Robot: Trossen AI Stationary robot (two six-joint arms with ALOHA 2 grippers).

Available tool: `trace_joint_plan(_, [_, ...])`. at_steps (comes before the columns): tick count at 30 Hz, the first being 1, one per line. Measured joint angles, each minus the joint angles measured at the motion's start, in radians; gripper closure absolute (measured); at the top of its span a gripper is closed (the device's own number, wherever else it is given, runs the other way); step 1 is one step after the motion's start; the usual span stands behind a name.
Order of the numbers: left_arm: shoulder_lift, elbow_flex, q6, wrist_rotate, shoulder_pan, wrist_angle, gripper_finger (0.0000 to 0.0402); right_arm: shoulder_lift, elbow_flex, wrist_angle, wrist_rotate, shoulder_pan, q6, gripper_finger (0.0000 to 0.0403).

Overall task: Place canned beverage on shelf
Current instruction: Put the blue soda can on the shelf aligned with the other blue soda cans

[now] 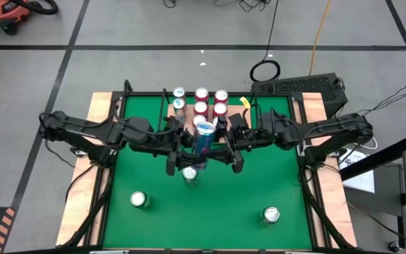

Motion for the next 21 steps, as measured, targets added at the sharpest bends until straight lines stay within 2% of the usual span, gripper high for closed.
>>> trace_joint_plan(4, [-0.045,-0.002,-0.032,-0.044,0.0,-0.059,0.005,-0.03,0.0,-0.07,0.029,0.002,-0.001,0.0169])
trace_joint_plan(8, [-0.104,0.0,-0.021,-0.116,0.002,-0.084,0.0046,-0.068,0.001,-0.136,0.028,0.003,-0.003,0.0168])
trace_joint_plan(11, [-0.133,0.0,0.022,-0.177,0.002,-0.091,0.0045,-0.074,0.001,-0.193,0.064,0.005,-0.008,0.0168])
trace_joint_plan(16, [-0.158,0.021,0.151,-0.32,0.002,-0.085,0.0045,-0.073,0.0,-0.221,0.18,0.003,-0.009,0.0168])
trace_joint_plan(21, [-0.132,0.051,0.266,-0.384,0.002,-0.085,0.0045,-0.067,0.0,-0.243,0.327,0.003,-0.018,0.0168])
